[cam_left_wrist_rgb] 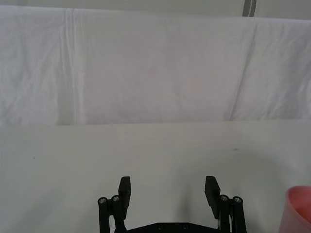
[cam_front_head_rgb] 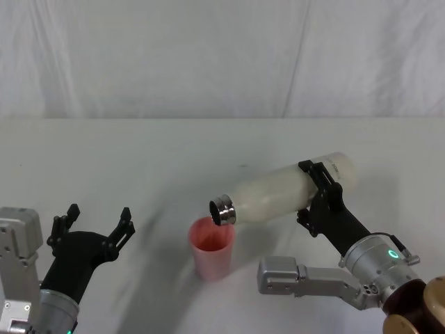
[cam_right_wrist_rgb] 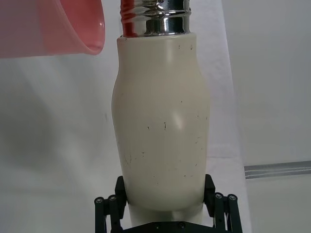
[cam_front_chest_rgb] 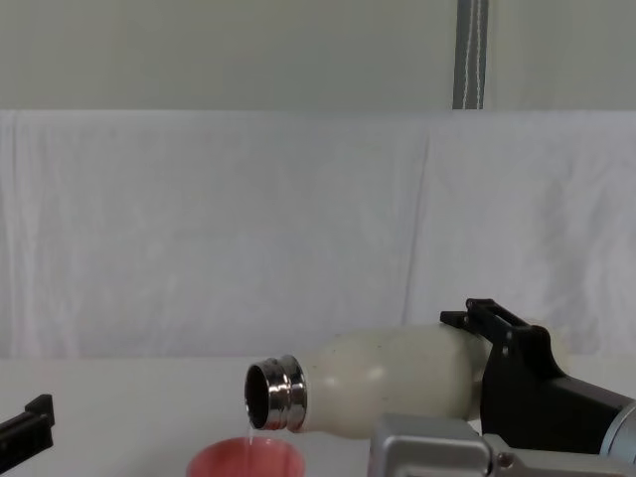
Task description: Grasp the thermos with one hand and pour water into the cup lid.
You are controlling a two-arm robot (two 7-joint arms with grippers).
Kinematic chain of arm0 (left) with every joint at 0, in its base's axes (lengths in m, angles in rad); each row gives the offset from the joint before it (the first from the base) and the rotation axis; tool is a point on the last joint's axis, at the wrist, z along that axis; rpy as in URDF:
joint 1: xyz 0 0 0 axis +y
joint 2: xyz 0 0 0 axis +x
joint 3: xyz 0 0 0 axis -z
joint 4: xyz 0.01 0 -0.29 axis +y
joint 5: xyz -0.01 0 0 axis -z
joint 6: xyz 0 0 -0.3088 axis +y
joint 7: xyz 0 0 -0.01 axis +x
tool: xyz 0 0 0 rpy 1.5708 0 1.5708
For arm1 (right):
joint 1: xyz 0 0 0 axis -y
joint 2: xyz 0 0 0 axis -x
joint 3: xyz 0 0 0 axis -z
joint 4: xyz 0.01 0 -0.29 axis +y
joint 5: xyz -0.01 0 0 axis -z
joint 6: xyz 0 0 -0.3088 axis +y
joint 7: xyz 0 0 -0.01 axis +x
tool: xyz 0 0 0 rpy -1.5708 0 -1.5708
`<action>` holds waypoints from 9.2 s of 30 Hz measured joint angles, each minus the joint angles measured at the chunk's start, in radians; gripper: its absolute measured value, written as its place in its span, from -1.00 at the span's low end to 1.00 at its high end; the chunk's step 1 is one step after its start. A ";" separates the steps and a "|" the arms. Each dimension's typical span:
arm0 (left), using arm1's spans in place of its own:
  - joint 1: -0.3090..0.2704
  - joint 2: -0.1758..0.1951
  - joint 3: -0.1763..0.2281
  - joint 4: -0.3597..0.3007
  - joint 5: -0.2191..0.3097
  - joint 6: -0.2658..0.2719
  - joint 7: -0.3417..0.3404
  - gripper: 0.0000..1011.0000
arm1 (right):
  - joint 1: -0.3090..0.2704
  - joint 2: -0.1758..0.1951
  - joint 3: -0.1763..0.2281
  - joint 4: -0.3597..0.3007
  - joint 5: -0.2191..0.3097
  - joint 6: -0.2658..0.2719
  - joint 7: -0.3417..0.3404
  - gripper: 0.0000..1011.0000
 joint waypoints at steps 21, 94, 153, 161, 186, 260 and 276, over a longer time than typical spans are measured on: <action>0.000 0.000 0.000 0.000 0.000 0.000 0.000 0.98 | 0.007 0.003 -0.001 -0.001 -0.005 0.002 0.005 0.88; 0.000 0.000 0.000 0.000 0.000 0.000 0.000 0.98 | -0.044 -0.020 0.064 -0.037 0.160 -0.035 0.050 0.88; 0.000 0.000 0.000 0.000 0.000 0.000 0.000 0.98 | -0.247 -0.109 0.383 -0.186 0.973 -0.084 0.251 0.88; 0.000 0.000 0.000 0.000 0.000 0.000 0.000 0.98 | -0.227 -0.126 0.391 -0.152 1.051 -0.080 0.264 0.88; 0.000 0.000 0.000 0.000 0.000 0.000 0.000 0.98 | -0.194 -0.136 0.392 -0.090 1.201 -0.067 0.273 0.88; 0.000 0.000 0.000 0.000 0.000 0.000 0.000 0.98 | -0.017 -0.172 0.303 0.195 1.277 -0.114 0.292 0.88; 0.000 0.000 0.000 0.000 0.000 0.000 0.000 0.98 | -0.022 -0.170 0.302 0.198 1.272 -0.113 0.284 0.88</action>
